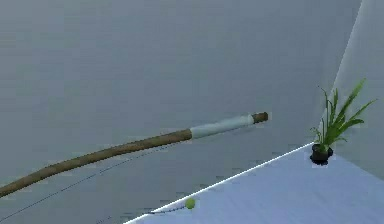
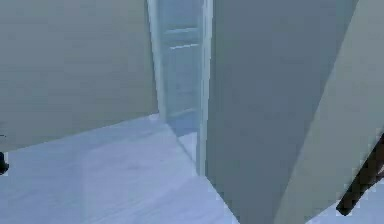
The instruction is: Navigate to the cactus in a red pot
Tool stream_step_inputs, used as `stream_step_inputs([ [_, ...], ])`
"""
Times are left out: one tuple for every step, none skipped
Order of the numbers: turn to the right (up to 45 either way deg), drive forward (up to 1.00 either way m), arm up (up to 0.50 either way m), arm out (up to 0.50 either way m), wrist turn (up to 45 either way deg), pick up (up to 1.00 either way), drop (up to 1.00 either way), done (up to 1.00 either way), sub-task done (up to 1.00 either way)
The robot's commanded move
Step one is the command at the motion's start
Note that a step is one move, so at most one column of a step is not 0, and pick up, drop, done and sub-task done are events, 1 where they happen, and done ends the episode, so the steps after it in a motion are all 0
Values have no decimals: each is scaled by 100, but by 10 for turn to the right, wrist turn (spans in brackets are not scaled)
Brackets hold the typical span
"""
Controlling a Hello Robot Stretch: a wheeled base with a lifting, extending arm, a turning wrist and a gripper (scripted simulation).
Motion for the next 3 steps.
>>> stream_step_inputs([
  [-300, 0, 0, 0, 0, 0, 0, 0, 0],
  [-30, 0, 0, 0, 0, 0, 0, 0, 0],
  [0, 30, 0, 0, 0, 0, 0, 0, 0],
])
